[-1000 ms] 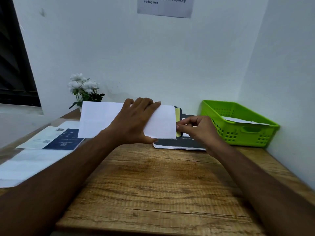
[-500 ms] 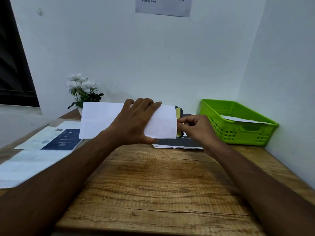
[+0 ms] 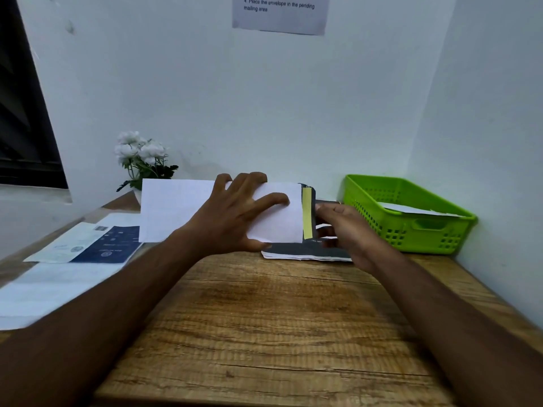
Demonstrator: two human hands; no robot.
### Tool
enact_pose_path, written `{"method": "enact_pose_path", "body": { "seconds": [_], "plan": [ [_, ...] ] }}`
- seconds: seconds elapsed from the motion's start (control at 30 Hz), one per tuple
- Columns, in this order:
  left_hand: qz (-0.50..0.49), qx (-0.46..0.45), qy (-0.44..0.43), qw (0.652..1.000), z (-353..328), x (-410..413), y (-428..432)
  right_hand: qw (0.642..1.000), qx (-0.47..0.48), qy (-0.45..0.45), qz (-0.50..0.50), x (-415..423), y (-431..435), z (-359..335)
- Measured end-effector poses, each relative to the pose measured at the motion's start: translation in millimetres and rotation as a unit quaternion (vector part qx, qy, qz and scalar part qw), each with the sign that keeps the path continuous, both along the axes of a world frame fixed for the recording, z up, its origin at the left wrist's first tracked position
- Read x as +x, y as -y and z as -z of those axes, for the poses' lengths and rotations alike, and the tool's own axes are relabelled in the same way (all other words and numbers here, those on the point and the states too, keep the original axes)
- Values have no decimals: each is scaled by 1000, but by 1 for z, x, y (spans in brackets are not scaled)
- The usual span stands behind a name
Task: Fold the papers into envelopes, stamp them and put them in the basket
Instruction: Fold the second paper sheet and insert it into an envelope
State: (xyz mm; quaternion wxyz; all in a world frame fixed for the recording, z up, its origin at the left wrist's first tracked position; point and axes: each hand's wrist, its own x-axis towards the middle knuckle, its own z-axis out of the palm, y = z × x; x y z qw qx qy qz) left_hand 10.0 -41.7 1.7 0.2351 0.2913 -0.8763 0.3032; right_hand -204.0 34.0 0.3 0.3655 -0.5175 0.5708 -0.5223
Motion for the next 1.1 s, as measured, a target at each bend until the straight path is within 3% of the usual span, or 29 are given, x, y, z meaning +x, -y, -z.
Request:
{"method": "enact_pose_path", "body": {
  "seconds": [1.1],
  "plan": [
    [6,-22,13,1000,2,-2,1,994,-37,47,-96,-2,3,5]
  ]
}}
